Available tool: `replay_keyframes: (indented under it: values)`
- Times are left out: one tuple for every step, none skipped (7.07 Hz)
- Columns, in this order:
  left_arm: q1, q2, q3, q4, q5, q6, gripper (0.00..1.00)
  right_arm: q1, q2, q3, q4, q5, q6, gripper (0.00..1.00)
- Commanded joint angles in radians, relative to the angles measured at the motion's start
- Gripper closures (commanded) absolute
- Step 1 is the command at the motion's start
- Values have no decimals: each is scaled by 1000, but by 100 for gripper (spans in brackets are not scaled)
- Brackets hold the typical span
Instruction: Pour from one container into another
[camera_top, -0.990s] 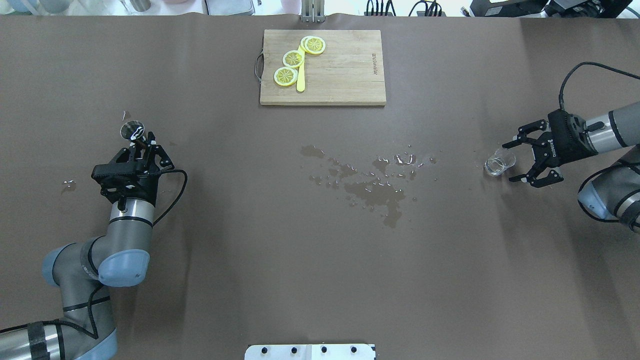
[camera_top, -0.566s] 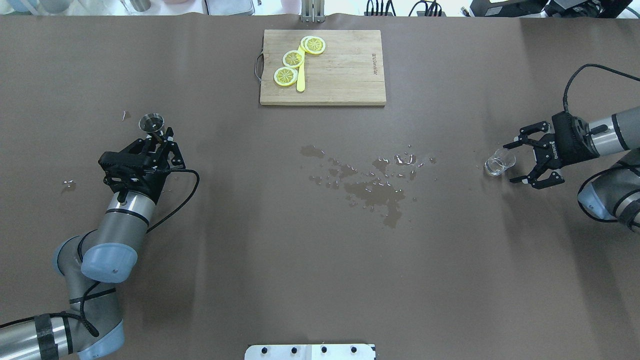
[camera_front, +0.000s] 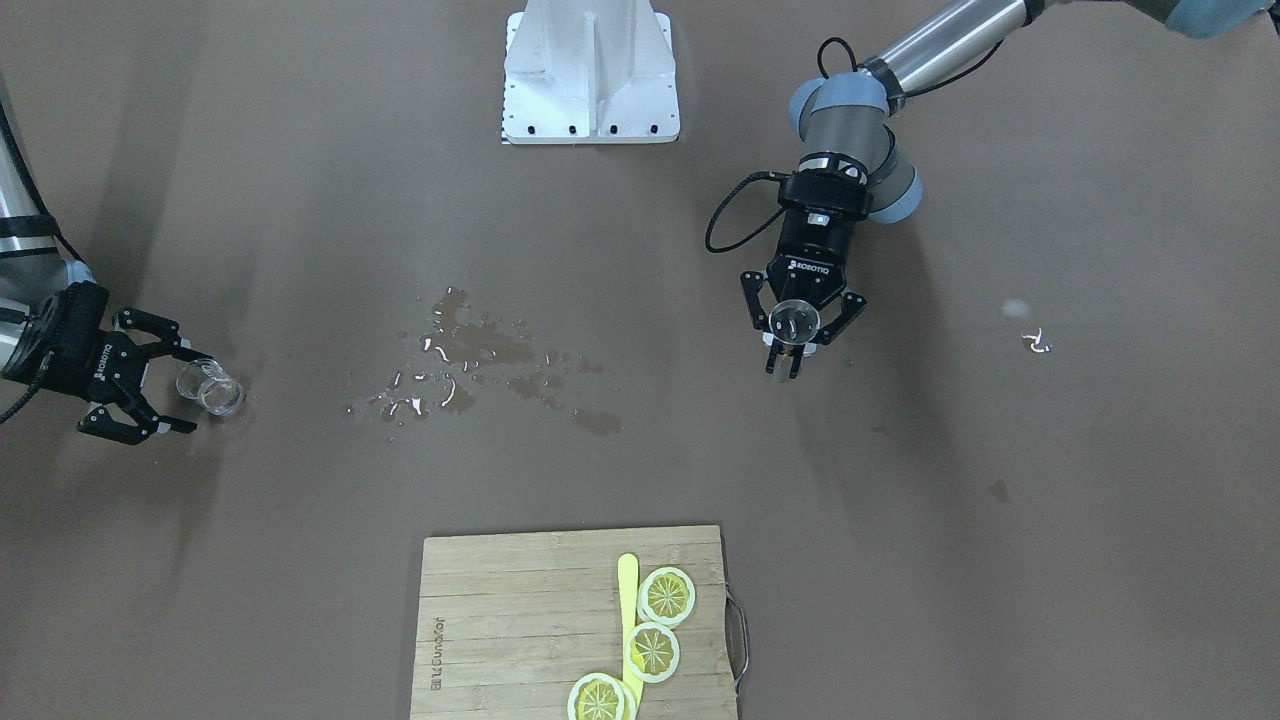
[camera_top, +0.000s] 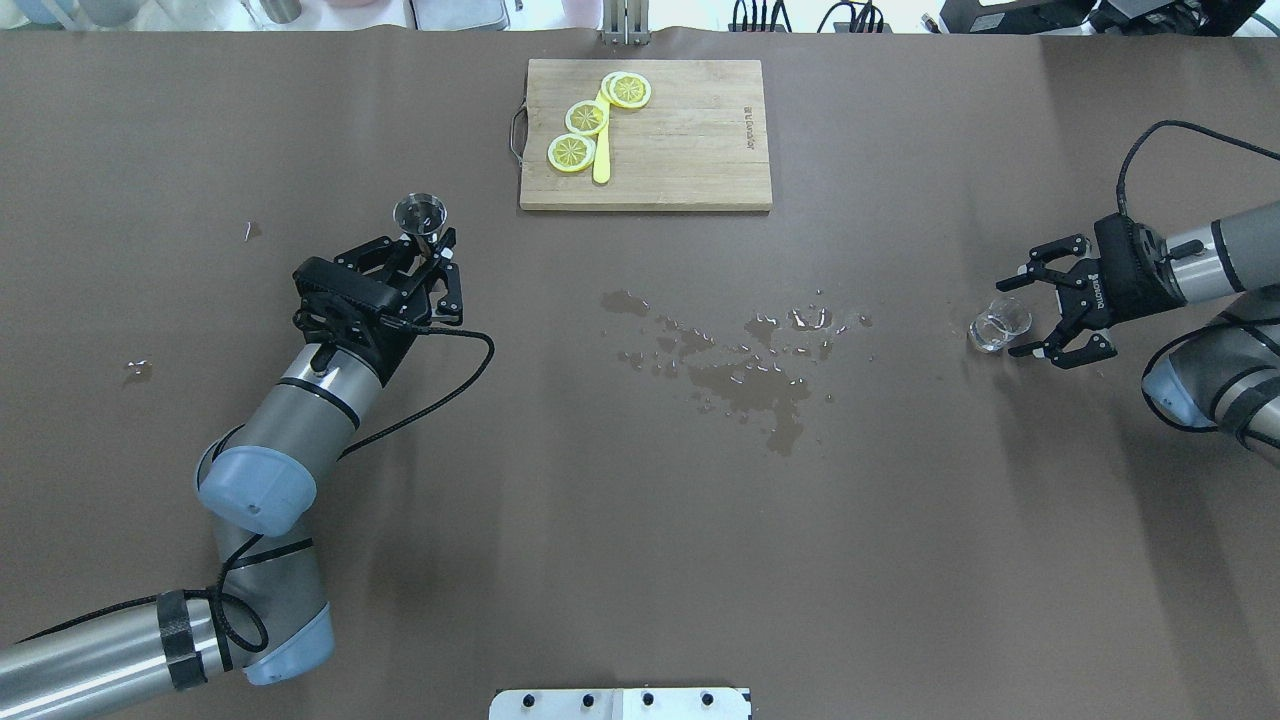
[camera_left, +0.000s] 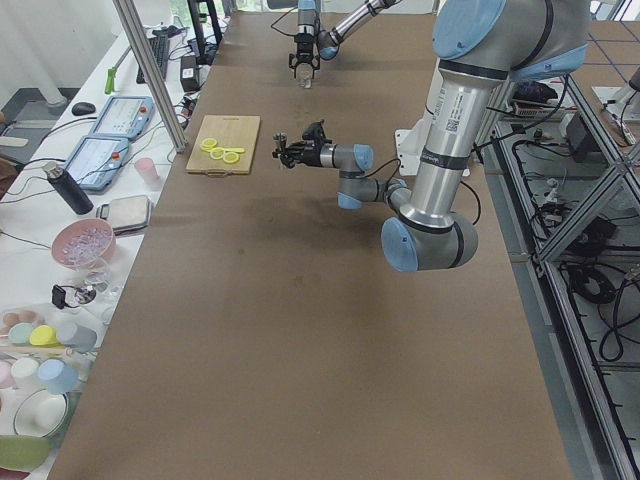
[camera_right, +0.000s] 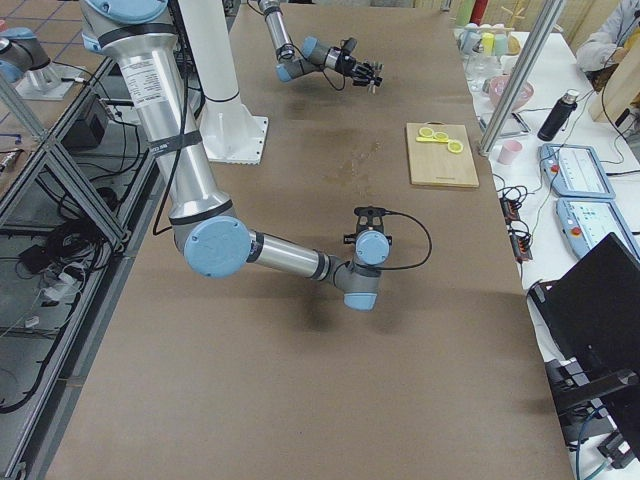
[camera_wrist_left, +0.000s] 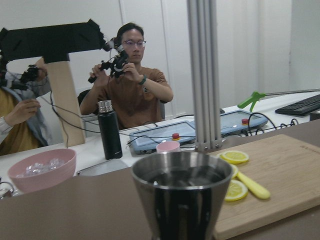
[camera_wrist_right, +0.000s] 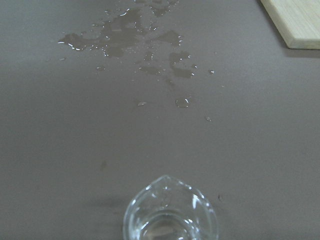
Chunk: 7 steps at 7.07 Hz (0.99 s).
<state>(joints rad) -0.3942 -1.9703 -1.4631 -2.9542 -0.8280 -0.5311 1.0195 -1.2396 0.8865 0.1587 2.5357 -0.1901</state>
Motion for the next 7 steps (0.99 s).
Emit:
replay_keyframes:
  values:
    - [1, -36, 7, -5, -112, 13, 100, -6, 9, -3, 1, -2, 14, 11]
    - [18, -68, 13, 6, -114, 11, 100, -10, 9, -4, 1, -2, 14, 12]
    - [64, -114, 35, 10, -126, 13, 100, -16, 9, -6, 1, -5, 15, 12]
    - [72, -168, 82, 11, -161, 11, 100, -22, 9, -7, 1, -9, 24, 14]
    - [110, -176, 90, 7, -164, 13, 100, -29, 9, -7, 1, -12, 30, 15]
    - [115, -179, 89, 7, -169, 13, 100, -32, 9, -7, 1, -12, 35, 17]
    - [110, -180, 87, 0, -219, 22, 100, -33, 9, -12, 1, -14, 37, 24]
